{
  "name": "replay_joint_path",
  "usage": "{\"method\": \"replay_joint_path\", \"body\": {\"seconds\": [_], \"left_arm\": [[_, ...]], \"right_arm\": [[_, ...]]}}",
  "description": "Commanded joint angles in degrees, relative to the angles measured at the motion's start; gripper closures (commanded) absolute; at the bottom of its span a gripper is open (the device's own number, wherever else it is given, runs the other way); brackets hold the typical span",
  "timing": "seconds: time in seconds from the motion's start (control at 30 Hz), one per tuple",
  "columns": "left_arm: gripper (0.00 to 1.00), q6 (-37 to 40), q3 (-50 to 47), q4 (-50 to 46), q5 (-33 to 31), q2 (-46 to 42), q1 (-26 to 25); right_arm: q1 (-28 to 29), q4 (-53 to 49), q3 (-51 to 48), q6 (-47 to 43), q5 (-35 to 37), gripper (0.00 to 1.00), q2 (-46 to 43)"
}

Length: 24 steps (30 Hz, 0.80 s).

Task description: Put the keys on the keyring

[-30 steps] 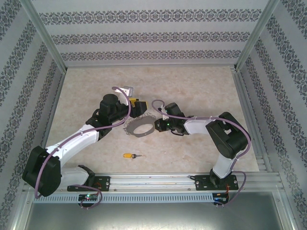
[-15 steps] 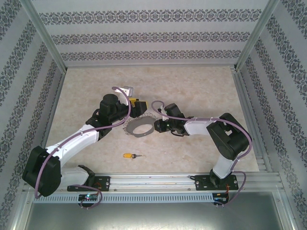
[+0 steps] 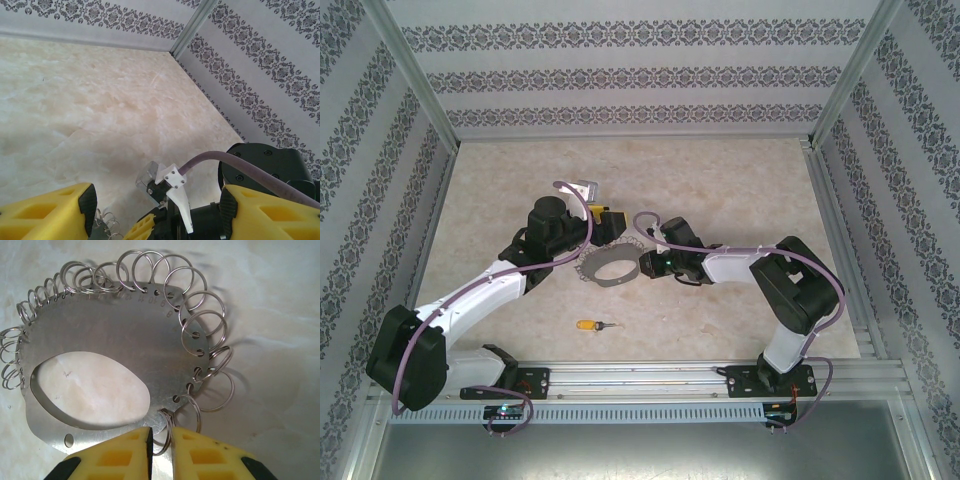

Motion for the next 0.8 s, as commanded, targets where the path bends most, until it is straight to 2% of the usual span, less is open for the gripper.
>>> {"method": "replay_joint_path", "body": {"seconds": [0.0,0.33,0.47,0.57,0.77], "left_arm": [[0.33,0.3,-0.7,2.2,0.7,-1.5,0.4],[0.32,0.5,-1.2,2.4,0.4,-1.7,0.4],[0.32,0.6,-1.4,2.4,0.1,-1.6,0.4],[0.31,0.6,-1.4,2.4,0.1,-1.8,0.4],[0.31,0.9,-1.2,1.9,0.1,-1.9,0.4]], "right_arm": [[0.7,-0.2,1.2,0.5,-0.4,0.80,1.0],[1.2,0.1,2.3,1.1,-1.1,0.80,2.9],[1.2,0.2,2.3,1.3,-0.7,0.87,3.0],[1.2,-0.3,2.4,0.9,-0.2,1.00,2.2],[0.4,-3.4,2.6,-1.8,0.8,1.00,-2.3]]}}
